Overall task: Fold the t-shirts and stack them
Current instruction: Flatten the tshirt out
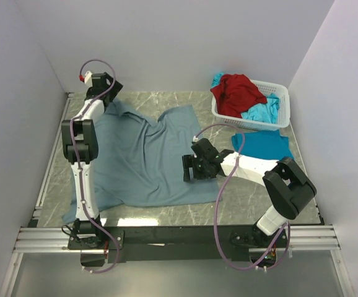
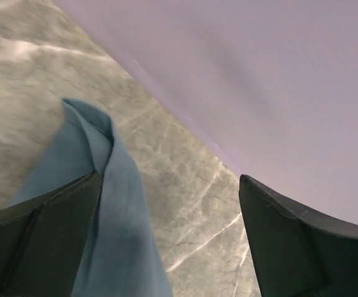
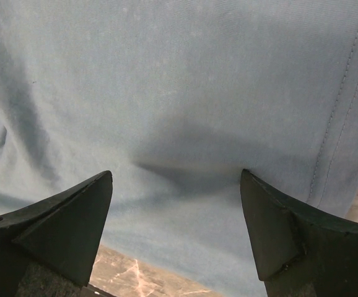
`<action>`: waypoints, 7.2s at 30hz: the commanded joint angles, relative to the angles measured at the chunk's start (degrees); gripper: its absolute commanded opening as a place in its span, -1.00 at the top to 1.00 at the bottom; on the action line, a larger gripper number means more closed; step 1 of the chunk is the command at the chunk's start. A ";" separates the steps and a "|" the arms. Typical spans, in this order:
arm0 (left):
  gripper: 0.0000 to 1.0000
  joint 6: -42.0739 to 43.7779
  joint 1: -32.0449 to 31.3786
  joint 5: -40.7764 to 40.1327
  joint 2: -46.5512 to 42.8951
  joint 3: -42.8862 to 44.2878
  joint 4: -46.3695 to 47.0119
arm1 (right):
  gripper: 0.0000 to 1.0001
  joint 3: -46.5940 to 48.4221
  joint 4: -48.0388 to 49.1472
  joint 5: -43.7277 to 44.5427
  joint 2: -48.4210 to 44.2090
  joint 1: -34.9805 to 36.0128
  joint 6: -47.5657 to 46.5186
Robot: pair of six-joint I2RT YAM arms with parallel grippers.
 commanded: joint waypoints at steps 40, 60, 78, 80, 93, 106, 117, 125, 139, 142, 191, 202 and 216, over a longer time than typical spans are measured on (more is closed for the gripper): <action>-0.99 -8.77 1.12 -3.88 -61.68 -85.25 -12.41 | -0.79 6.84 -0.39 2.45 9.10 -6.44 -1.95; -0.99 -9.66 1.12 -6.44 -74.64 -72.36 -9.46 | -0.79 8.40 -1.71 5.79 -8.14 -4.41 -2.74; -0.97 -1.66 2.96 4.08 -21.81 -31.78 6.66 | -0.79 5.06 -1.27 5.26 -10.77 -11.36 -3.70; -0.92 0.00 2.96 6.39 -18.72 -23.85 7.26 | -0.79 5.33 -0.92 5.18 -10.43 -11.53 -3.79; -0.98 2.47 3.58 4.55 -25.73 -31.62 7.44 | -0.79 17.69 -4.42 5.88 0.72 -12.06 -5.11; -0.99 7.83 3.84 8.60 -26.18 -33.32 4.96 | -0.79 64.51 -15.41 5.00 35.70 -12.15 -13.10; -0.99 5.11 8.32 11.14 -23.73 -37.79 5.50 | -0.77 76.17 -19.64 3.95 50.13 -14.96 -13.81; -0.99 2.56 10.61 11.33 -24.69 -46.15 4.81 | -0.40 71.78 -21.92 2.72 48.47 -16.19 -12.93; -0.99 2.91 14.39 5.69 -39.28 -58.11 -4.34 | -0.46 58.24 -20.43 1.40 38.98 -16.46 -11.17; -0.99 3.35 14.21 8.23 -40.33 -55.56 -4.87 | -0.49 59.55 -21.39 1.57 37.92 -16.46 -11.88; -0.99 7.57 5.95 15.45 2.19 -1.69 -11.02 | -0.84 92.60 -24.47 -4.31 56.29 -19.44 -19.78; -0.99 9.32 6.13 14.40 -8.50 -5.16 -11.55 | -0.85 85.76 -20.70 -2.47 45.40 -18.57 -22.07; -0.99 6.78 6.13 11.14 -45.77 -51.40 -6.55 | -0.86 40.60 -11.57 4.55 19.38 -6.27 -12.41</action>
